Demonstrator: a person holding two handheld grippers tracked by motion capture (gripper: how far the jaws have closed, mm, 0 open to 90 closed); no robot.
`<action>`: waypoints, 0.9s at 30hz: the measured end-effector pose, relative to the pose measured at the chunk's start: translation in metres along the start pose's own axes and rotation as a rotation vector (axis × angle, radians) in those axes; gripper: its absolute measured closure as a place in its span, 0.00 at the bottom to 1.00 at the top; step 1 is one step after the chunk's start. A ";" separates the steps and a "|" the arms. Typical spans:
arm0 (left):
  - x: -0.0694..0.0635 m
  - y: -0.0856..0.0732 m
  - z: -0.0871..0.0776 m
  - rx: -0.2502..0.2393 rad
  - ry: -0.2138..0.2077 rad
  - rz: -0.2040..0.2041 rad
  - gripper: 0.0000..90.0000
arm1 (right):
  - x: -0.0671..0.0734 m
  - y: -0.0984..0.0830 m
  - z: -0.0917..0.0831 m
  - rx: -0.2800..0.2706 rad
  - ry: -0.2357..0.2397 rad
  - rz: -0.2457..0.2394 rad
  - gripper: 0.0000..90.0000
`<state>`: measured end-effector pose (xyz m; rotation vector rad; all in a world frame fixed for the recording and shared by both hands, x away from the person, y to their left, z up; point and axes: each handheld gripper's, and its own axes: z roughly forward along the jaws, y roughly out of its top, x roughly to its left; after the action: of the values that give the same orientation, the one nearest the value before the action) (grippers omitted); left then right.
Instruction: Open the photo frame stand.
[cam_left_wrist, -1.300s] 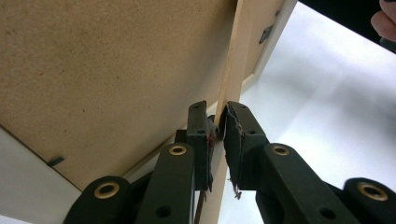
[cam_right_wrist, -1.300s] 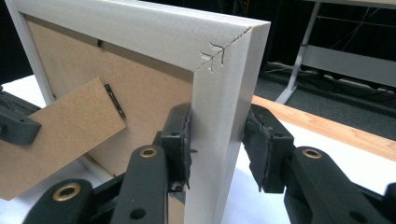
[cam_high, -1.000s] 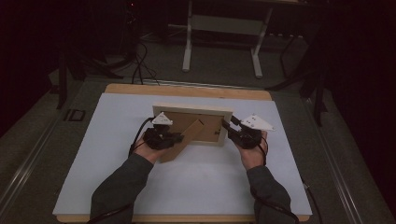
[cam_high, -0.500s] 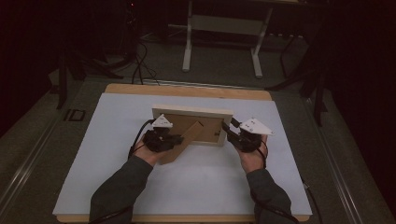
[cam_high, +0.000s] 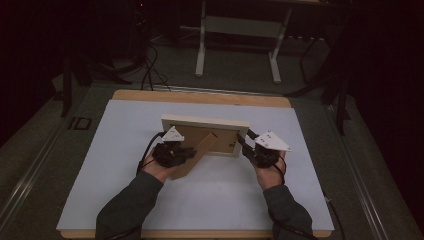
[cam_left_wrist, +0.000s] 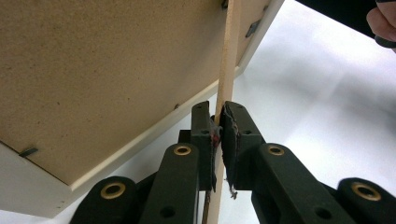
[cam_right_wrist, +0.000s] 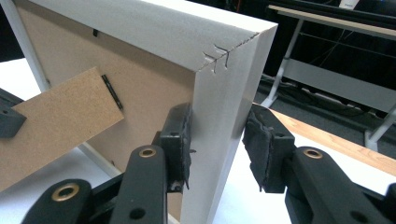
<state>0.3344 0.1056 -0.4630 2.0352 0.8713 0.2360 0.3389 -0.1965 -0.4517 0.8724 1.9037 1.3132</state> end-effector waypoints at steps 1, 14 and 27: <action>-0.001 0.000 0.000 -0.001 0.001 0.000 0.94 | 0.000 0.000 -0.001 0.002 0.000 -0.004 0.68; -0.004 -0.007 -0.002 0.005 0.012 0.013 0.93 | 0.006 -0.002 -0.009 0.010 0.025 -0.021 0.69; -0.011 -0.013 -0.003 0.001 0.002 0.015 0.94 | 0.013 -0.004 -0.014 0.013 0.020 -0.053 0.69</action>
<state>0.3188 0.1054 -0.4694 2.0437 0.8582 0.2456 0.3195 -0.1944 -0.4539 0.8133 1.9395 1.2835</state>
